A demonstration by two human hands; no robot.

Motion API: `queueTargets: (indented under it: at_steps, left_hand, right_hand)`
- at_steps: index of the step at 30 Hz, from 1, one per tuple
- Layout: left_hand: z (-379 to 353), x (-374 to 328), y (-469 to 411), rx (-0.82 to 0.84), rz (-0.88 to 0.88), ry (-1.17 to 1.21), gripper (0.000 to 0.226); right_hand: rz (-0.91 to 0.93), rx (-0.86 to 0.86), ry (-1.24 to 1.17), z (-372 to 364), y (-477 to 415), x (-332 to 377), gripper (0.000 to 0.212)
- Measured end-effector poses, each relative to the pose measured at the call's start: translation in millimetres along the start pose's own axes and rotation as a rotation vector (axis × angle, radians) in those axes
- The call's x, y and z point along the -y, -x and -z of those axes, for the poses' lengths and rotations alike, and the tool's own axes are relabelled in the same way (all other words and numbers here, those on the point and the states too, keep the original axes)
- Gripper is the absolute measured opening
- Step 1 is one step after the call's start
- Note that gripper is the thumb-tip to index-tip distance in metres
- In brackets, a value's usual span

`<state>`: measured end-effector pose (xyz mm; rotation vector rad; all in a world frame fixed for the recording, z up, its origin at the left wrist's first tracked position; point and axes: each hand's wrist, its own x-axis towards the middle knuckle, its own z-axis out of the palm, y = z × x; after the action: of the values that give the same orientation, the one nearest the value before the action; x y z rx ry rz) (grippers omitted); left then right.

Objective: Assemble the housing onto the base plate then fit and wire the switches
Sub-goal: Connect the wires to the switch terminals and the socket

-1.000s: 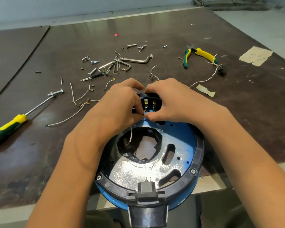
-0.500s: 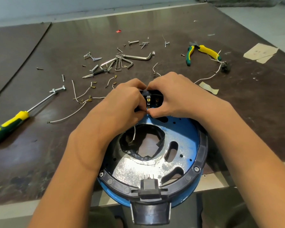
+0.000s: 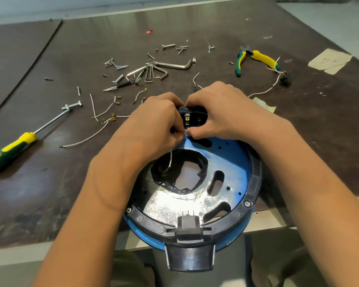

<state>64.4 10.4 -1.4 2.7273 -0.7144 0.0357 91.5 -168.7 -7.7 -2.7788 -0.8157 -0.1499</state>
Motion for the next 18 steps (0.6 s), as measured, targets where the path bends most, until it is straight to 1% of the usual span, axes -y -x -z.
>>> queueTargets:
  at_steps: [3, 6, 8, 10, 12, 15, 18]
  left_hand:
    - [0, 0, 0, 0.007, 0.008, -0.005, 0.011]
    - [2, 1, 0, 0.005, 0.034, -0.016, 0.006]
    - [5, 0, 1, -0.013, 0.088, -0.034, 0.015]
    - [7, -1, 2, -0.002, 0.172, -0.066, 0.022]
    - [9, -2, 3, 0.031, 0.235, -0.097, 0.024]
    - [10, -2, 4, 0.064, 0.272, -0.100, 0.022]
    - [10, 0, 8, 0.085, 0.283, -0.079, 0.018]
  right_hand:
    - [-0.007, 0.026, -0.026, -3, -1, -2, 0.039]
    - [-0.025, 0.036, -0.052, -5, -3, -3, 0.055]
    - [-0.027, 0.034, -0.089, -7, -2, -3, 0.063]
    - [-0.015, 0.032, -0.103, -8, -3, -4, 0.061]
    - [-0.008, 0.032, -0.098, -9, -3, -5, 0.054]
    - [-0.010, 0.032, -0.111, -9, -4, -5, 0.050]
    - [-0.017, 0.063, -0.136, -8, -3, -5, 0.052]
